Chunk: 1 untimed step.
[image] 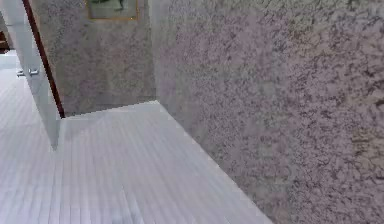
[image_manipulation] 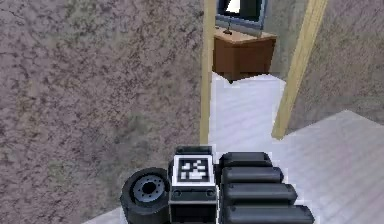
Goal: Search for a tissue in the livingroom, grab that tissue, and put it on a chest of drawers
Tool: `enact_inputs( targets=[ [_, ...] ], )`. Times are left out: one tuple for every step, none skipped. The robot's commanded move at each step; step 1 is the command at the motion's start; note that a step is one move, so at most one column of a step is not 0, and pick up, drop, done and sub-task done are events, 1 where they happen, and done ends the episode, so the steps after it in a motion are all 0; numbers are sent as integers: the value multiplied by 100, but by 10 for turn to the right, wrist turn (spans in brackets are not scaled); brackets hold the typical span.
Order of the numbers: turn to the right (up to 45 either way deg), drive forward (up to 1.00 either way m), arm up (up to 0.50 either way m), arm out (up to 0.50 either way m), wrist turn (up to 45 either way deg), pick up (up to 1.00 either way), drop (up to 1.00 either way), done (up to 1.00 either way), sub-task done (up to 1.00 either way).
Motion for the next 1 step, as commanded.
enact_inputs(
  targets=[
    [450,0,0,0,0,0,0,0,0]
  ],
)
